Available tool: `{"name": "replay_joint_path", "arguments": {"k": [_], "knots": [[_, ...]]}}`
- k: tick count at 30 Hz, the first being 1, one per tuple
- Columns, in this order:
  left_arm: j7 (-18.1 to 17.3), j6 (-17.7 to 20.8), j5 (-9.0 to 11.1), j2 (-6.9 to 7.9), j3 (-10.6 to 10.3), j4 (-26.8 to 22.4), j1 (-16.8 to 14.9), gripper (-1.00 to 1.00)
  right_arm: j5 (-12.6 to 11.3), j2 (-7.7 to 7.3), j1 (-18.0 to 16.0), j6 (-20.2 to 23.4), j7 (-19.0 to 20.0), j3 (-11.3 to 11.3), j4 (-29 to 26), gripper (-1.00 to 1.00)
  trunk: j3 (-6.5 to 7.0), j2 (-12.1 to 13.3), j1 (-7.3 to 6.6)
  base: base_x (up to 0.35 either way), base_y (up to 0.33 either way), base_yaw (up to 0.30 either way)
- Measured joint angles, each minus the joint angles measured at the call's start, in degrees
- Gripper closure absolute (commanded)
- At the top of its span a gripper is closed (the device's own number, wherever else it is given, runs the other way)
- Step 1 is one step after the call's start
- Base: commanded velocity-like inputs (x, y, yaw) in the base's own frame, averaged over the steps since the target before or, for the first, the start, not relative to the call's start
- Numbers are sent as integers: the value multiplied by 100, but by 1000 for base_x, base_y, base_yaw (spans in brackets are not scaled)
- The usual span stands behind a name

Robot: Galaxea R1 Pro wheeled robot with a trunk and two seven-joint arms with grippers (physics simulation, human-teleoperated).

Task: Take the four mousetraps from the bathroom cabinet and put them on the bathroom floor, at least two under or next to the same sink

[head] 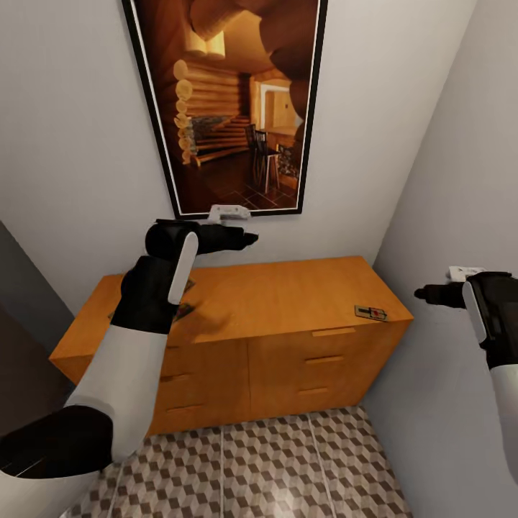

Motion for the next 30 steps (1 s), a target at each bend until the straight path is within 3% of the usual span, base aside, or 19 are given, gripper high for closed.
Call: {"name": "replay_joint_path", "arguments": {"k": [5, 8, 10, 12, 18, 19, 20, 30], "knots": [[155, 14, -15, 0, 12, 633, -149, -100, 11, 205, -517, 0, -29, 125, 377, -100, -1, 0, 0, 0, 0, 0], [203, 18, -29, 41, 27, 1106, -191, -100, 25, 466, -960, 0, -39, 205, 808, -100, -1, 0, 0, 0, 0, 0], [216, 38, -40, 160, 32, 1507, -211, -100, 5, 758, -1387, 1, 6, 369, 1378, -100, -1, 1, 0, 0, 0, 0], [216, 50, -24, 202, 30, 1599, -214, -100, 34, 838, -1502, 1, 36, 474, 1501, -100, -1, -1, 0, 0, 0, 0], [215, 77, -10, 367, 17, 1716, -219, -100, 27, 941, -1657, 2, 342, 1094, 1477, -100, -1, -1, -1, 0, 0, 0], [196, 80, -8, 663, 4, 1710, -221, -100, 2, 913, -1690, 2, 591, 1498, 1442, -100, 0, -1, -1, 0, 0, 0], [192, 82, 33, 749, 1, 1716, -220, -100, 23, 900, -1695, 2, 643, 1567, 1436, -100, -1, 0, 0, 0, 0, 0], [190, 83, 65, 857, -1, 1696, -220, -100, 13, 892, -1702, 2, 746, 1672, 1424, -100, -1, -1, -1, 0, 0, 0]]}}
